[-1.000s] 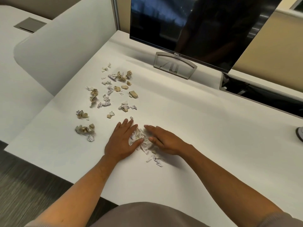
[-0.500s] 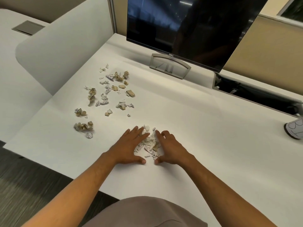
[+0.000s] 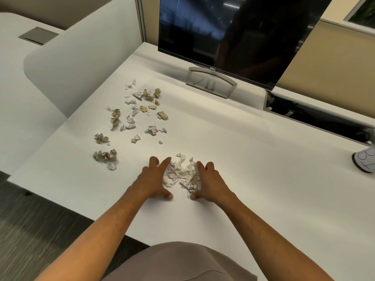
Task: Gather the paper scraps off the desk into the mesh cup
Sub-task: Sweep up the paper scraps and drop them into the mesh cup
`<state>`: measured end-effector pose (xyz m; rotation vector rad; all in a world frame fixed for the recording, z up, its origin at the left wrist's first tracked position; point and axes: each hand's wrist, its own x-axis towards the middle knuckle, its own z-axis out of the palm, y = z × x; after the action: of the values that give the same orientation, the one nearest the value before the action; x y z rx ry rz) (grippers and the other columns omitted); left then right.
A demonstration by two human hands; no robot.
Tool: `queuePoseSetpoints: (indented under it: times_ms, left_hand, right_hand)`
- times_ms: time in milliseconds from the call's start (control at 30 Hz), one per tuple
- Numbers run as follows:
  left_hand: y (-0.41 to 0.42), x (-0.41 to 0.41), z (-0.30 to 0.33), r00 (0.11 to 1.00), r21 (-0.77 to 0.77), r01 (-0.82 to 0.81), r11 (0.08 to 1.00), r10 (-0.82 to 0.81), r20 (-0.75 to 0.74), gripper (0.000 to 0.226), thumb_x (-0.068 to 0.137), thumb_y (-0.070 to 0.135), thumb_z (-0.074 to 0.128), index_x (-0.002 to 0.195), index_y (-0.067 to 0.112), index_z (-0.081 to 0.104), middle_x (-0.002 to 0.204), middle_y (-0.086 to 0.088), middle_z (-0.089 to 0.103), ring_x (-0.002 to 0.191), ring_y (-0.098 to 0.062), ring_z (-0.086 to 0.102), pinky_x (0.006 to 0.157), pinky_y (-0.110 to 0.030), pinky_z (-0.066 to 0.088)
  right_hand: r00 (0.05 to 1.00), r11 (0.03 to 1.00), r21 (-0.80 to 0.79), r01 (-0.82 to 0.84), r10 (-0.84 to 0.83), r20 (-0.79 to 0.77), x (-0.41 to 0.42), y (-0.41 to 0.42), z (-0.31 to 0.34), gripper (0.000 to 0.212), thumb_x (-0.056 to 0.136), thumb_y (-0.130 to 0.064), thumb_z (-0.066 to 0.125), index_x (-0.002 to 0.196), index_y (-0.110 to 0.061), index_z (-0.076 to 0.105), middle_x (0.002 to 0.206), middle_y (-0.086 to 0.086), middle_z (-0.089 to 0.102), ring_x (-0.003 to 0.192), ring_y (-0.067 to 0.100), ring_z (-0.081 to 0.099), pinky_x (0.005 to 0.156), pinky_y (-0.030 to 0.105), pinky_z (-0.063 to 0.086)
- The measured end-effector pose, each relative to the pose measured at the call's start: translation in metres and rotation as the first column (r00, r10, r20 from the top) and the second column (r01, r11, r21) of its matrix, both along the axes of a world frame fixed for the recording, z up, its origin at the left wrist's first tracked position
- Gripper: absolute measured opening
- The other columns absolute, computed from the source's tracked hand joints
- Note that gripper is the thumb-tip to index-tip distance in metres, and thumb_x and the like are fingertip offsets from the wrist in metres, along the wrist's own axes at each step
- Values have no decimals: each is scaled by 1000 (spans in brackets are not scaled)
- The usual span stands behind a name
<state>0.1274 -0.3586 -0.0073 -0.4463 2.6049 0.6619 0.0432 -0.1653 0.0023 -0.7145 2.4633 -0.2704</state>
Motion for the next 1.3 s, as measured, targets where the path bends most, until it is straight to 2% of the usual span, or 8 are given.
queuePoseSetpoints:
  times_ms: [167, 333, 467, 667, 767, 833, 1000, 1300]
  left_hand:
    - [16, -21, 6, 1000, 45, 8, 999, -8, 1, 117, 53, 42, 88, 147, 38, 19, 132, -7, 24, 110, -31, 55, 97, -39, 49]
    - [28, -31, 8, 997, 137, 34, 990, -25, -67, 74, 64, 34, 85, 130, 28, 52, 124, -4, 33, 99, -25, 58, 90, -33, 49]
    - [25, -28, 0, 989, 147, 7, 989, 15, -149, 39, 74, 22, 76, 111, 19, 66, 110, -2, 44, 90, -22, 57, 73, -24, 40]
    - [31, -25, -5, 964, 152, -35, 988, 74, -254, 21, 80, 7, 66, 100, 9, 73, 98, -11, 59, 90, -28, 59, 75, -34, 45]
    - [32, -23, -5, 932, 242, -147, 959, 216, -292, 19, 78, 3, 66, 94, 10, 74, 97, -10, 64, 90, -25, 61, 76, -31, 47]
    - [33, -22, -3, 901, 320, -229, 919, 325, -289, 19, 78, 0, 67, 94, 8, 74, 99, -8, 67, 92, -22, 62, 71, -17, 44]
    - [41, -31, 6, 849, 456, -325, 829, 468, -245, 25, 75, 3, 75, 98, 12, 73, 94, -2, 68, 80, -11, 61, 67, -12, 41]
    - [100, -71, 38, 848, 678, -263, 687, 499, -177, 17, 75, 7, 76, 88, 17, 75, 78, 0, 72, 60, -9, 70, 49, -8, 42]
  right_hand:
    - [999, 999, -26, 38, -38, 13, 3, -25, 2, 98, 65, -37, 85, 144, -15, 30, 128, 13, 35, 110, 35, 49, 87, 40, 50]
    - [997, 994, -71, 78, -79, -11, 9, -29, 0, 55, 76, -36, 76, 125, -25, 54, 116, 8, 43, 104, 32, 50, 84, 40, 51]
    - [993, 991, -124, 56, -68, -94, 13, -28, -8, 24, 88, -30, 64, 108, -17, 64, 105, 10, 49, 96, 31, 51, 71, 33, 46]
    - [985, 979, -195, 58, -88, -151, 12, -23, -9, 23, 89, -28, 59, 77, -8, 62, 79, 11, 53, 73, 25, 49, 59, 32, 28]
    - [970, 892, -398, 214, -243, -24, 8, -19, -5, 25, 74, -26, 72, 61, -11, 57, 60, 7, 53, 57, 16, 39, 55, 29, 27]
    - [939, 827, -454, 331, -335, 74, 4, -15, -6, 5, 74, -10, 69, 71, -8, 71, 61, 4, 61, 57, 13, 44, 55, 25, 34]
    - [795, 625, -494, 604, -514, 322, -4, 6, -3, 13, 74, -13, 80, 86, -18, 77, 72, -10, 69, 61, -3, 58, 57, 8, 39]
    - [634, 303, -582, 754, -569, 524, -26, 71, 18, 13, 74, -14, 83, 73, -22, 72, 78, -2, 75, 76, 15, 73, 82, 35, 56]
